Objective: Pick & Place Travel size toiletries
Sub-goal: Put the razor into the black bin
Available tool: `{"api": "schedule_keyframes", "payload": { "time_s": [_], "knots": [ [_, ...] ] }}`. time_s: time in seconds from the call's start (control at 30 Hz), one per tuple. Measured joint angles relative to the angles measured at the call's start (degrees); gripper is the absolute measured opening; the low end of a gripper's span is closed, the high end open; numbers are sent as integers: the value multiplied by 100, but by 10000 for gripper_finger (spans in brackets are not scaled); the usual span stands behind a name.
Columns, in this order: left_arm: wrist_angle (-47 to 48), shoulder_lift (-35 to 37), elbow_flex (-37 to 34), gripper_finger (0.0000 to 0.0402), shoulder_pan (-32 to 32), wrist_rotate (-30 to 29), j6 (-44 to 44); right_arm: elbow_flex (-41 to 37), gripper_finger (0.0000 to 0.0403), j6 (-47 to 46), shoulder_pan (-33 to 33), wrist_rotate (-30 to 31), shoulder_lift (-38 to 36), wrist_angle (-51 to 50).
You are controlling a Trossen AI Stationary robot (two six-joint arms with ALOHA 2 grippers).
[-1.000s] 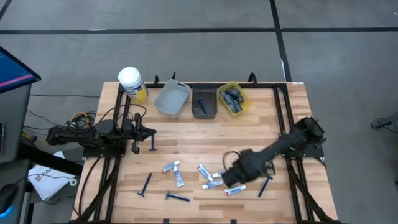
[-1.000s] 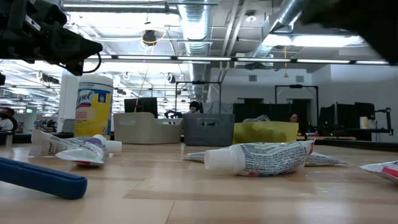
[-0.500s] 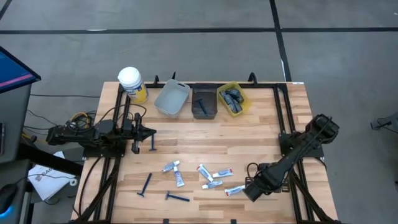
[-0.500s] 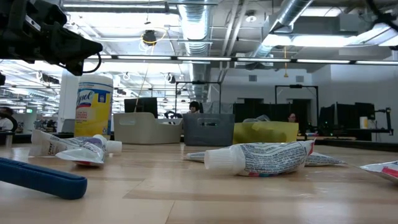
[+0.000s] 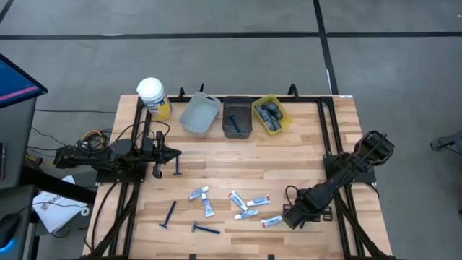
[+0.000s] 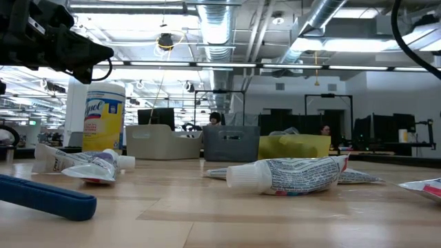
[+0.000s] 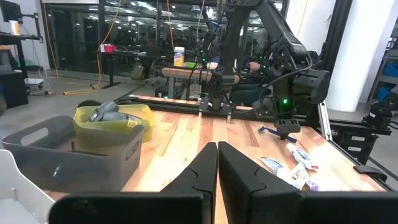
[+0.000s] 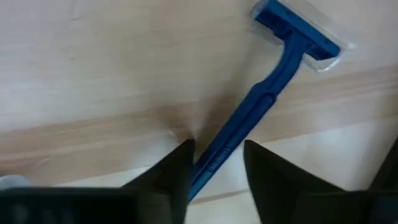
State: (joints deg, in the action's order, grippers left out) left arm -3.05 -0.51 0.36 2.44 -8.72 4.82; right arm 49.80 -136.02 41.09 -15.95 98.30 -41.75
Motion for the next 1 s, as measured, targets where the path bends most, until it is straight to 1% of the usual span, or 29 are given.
{"api": "schedule_keyframes", "payload": {
  "time_s": [0.17,0.23,0.27,0.33,0.43,0.5,0.53,0.6,0.7,0.83,1.0],
  "knots": [
    [0,0,0,10,0,-1,0,0,41,177,-129,96,7,51],
    [0,0,-1,10,0,0,0,-2,19,278,-166,159,9,41],
    [0,0,-2,10,0,0,0,-2,15,342,-187,157,9,37],
    [0,0,-2,10,0,-1,0,-4,18,473,-238,157,12,29],
    [0,0,0,10,0,1,0,-11,36,708,-346,164,-27,3],
    [0,0,0,10,0,0,0,-16,36,859,-435,252,-108,-72],
    [0,0,0,10,0,0,0,-22,31,928,-494,331,-168,-149],
    [0,0,-1,10,0,0,0,-46,15,1104,-616,707,-349,-459],
    [0,0,-1,10,0,0,0,-45,14,1401,-904,1006,-716,-832],
    [0,0,0,10,0,-1,0,-39,20,2132,-1523,1211,-1256,-1355],
    [0,0,0,10,0,0,0,10,12,3488,-2622,1739,-1797,-1393]
  ]
}}
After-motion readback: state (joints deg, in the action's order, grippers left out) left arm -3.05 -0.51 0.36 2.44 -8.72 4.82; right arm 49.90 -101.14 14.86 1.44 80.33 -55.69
